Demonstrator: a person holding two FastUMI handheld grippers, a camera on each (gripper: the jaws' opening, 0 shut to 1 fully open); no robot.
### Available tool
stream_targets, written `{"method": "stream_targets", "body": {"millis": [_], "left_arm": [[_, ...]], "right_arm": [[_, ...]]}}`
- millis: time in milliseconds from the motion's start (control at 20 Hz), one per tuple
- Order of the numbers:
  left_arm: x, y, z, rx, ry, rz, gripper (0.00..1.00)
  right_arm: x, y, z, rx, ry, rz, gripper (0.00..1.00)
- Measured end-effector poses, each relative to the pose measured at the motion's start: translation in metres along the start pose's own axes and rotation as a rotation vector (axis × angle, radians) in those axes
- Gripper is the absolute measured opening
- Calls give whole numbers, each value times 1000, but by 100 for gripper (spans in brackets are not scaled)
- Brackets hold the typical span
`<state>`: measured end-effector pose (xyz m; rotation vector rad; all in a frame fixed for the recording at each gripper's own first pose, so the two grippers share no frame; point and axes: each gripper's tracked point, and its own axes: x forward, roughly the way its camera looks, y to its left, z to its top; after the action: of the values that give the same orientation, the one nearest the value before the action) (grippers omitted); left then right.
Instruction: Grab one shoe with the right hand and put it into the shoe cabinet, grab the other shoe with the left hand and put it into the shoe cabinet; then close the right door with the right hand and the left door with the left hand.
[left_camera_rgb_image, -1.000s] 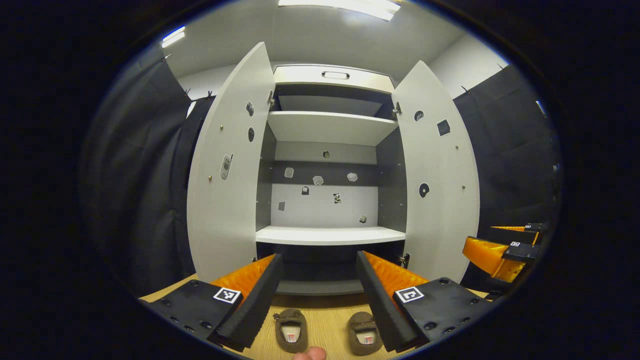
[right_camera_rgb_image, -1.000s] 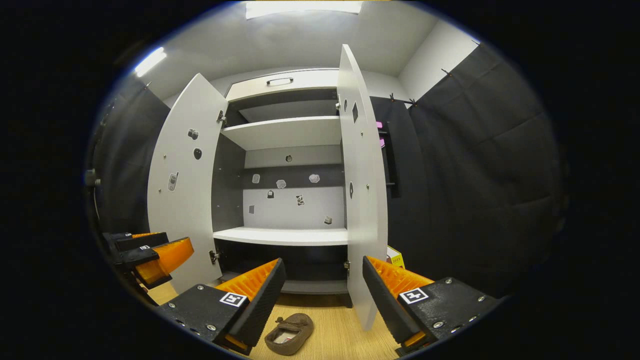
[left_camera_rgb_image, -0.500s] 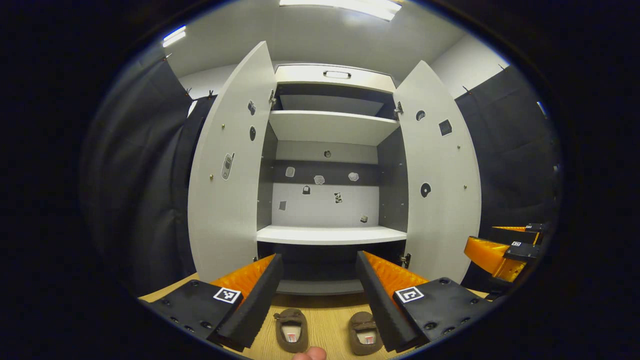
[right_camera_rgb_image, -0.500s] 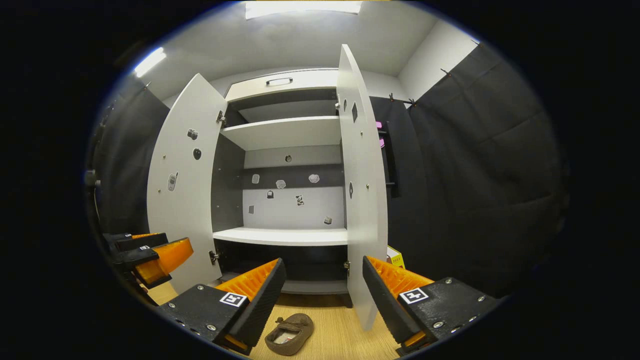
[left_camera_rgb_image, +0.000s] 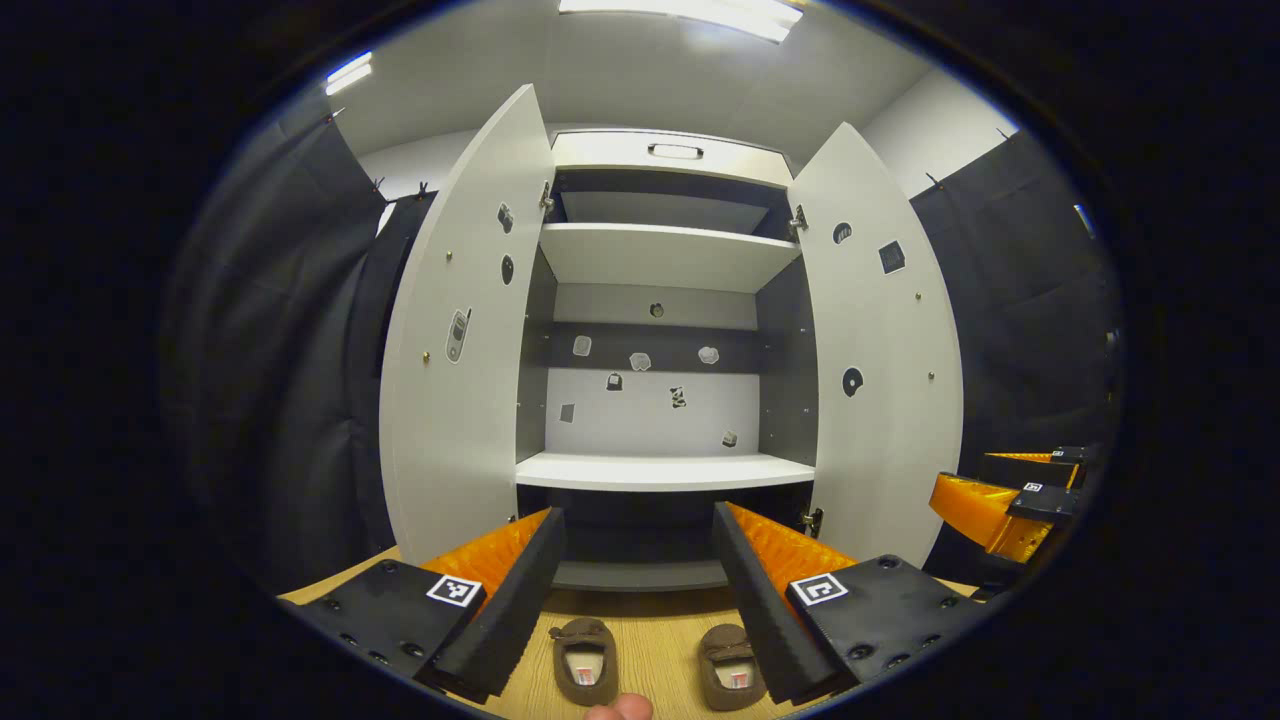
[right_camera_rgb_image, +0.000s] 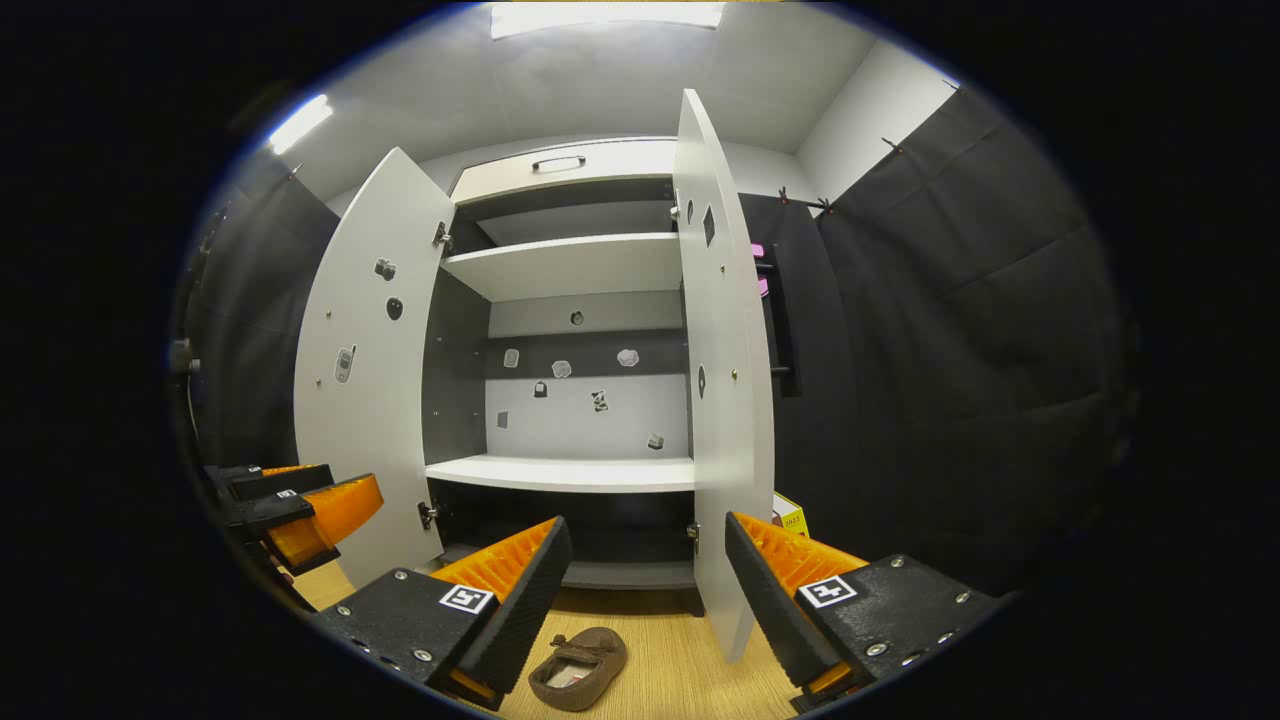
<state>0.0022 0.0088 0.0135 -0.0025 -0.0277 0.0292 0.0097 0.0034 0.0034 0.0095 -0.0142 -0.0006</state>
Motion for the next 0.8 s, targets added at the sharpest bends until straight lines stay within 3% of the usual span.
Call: {"method": "stream_targets", "body": {"millis": [200, 350, 600, 800], "left_arm": [[-2, 2, 1, 4, 2, 4, 93], [-5, 8, 2, 7, 0, 23, 96], [-12, 25, -2, 0, 5, 71, 96], [-18, 41, -2, -2, 3, 114, 96]], "right_arm": [[7, 6, -11, -2, 29, 15, 95], [23, 16, -36, -30, 83, 46, 95], [53, 42, -138, -31, 304, 112, 95], [61, 58, -239, 2, 548, 151, 95]]}}
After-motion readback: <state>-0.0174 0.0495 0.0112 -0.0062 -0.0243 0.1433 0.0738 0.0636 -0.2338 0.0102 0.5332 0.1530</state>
